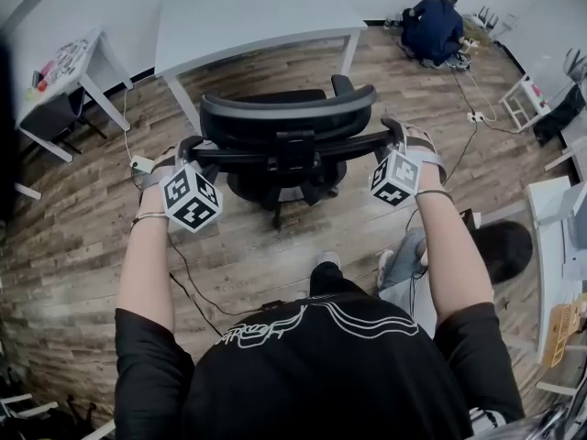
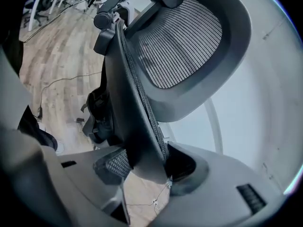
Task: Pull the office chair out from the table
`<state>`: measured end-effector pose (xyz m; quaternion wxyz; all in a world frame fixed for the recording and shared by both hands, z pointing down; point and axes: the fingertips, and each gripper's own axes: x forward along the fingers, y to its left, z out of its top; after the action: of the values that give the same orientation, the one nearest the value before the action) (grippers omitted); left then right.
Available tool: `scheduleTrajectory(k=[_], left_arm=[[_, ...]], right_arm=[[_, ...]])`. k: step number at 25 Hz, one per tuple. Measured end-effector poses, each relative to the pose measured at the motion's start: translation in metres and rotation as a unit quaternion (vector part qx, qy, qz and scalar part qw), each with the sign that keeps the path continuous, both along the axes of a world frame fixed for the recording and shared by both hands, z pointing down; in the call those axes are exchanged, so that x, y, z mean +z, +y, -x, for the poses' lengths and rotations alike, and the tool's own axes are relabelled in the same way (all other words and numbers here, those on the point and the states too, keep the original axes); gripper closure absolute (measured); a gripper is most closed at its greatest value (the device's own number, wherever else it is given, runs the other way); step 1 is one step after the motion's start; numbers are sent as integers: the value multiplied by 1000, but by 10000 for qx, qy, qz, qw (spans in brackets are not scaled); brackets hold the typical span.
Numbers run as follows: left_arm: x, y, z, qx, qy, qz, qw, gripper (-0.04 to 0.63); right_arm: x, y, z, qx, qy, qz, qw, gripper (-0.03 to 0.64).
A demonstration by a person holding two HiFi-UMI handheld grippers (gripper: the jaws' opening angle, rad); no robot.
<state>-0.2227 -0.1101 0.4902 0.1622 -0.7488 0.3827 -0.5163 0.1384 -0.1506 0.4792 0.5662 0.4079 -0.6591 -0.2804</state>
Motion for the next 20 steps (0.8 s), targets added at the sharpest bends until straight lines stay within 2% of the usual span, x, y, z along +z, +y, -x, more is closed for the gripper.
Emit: scheduleTrajectory(k=[4,20], left_arm=[[1,20,1,18,-3,-23,10000,359],[-12,78,-1,-157,-26,171,9997,359]], right_arm=[[4,19,-1,109,-33,-41,9999,393],[-13,70,-1,-64,-110,-46,9999,393]])
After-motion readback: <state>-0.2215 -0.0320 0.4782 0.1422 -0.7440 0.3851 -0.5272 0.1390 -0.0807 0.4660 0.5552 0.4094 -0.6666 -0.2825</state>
